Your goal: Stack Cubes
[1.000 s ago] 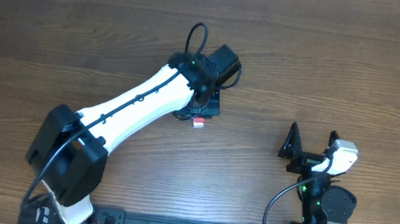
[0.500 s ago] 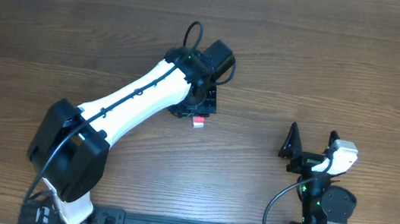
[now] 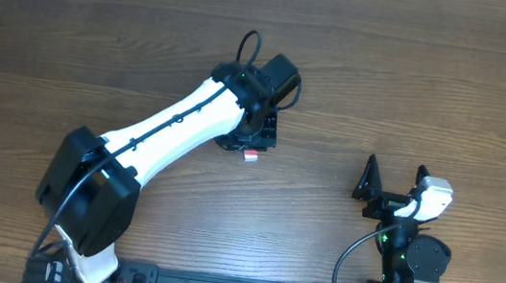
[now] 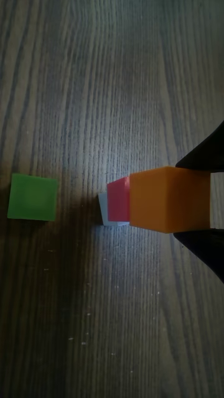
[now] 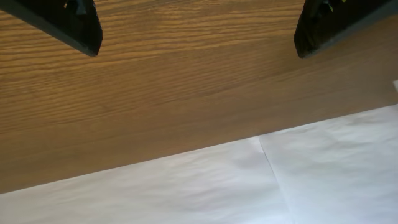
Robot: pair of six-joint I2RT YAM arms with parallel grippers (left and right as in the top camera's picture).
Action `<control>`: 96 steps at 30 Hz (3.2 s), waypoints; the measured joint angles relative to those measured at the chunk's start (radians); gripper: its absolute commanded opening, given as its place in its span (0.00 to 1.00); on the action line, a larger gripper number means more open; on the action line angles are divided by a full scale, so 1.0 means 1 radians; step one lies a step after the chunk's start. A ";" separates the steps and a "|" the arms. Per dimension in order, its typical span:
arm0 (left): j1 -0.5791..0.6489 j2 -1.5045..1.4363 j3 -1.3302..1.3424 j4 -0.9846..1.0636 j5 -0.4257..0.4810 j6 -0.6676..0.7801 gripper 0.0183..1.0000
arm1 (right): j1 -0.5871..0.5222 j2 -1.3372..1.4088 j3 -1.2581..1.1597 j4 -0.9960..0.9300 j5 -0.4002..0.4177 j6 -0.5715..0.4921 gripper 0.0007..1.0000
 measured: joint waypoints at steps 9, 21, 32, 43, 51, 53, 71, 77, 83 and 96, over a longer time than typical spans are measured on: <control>0.000 0.009 0.000 0.000 0.006 0.000 0.02 | 0.000 0.000 0.000 0.000 0.000 0.000 0.99; 0.000 0.014 0.000 0.000 0.011 0.000 0.02 | 0.000 0.000 0.000 0.000 0.000 0.000 0.99; 0.000 0.017 0.000 0.000 0.011 0.000 0.02 | 0.000 0.000 0.000 0.000 0.000 0.001 0.99; 0.000 0.037 0.005 -0.003 0.011 0.000 0.02 | 0.000 0.000 0.000 0.000 0.000 0.001 0.99; 0.000 0.037 0.005 -0.003 0.014 0.000 0.26 | 0.000 0.000 0.000 0.000 0.000 0.000 0.99; 0.000 0.037 0.005 -0.003 0.016 0.004 0.32 | 0.000 0.000 0.000 0.000 0.000 0.000 0.99; 0.000 0.043 0.005 -0.003 0.025 0.012 0.89 | 0.000 0.000 0.000 0.000 0.000 0.000 0.99; 0.000 0.043 0.005 0.009 0.025 0.003 1.00 | 0.000 0.000 0.000 0.000 0.000 0.001 0.99; 0.000 0.028 0.005 0.064 -0.004 -0.009 1.00 | 0.000 0.000 0.000 0.000 0.000 0.000 0.99; 0.062 -0.370 0.010 0.305 -0.202 0.022 1.00 | 0.000 0.000 0.000 0.000 0.000 0.000 0.99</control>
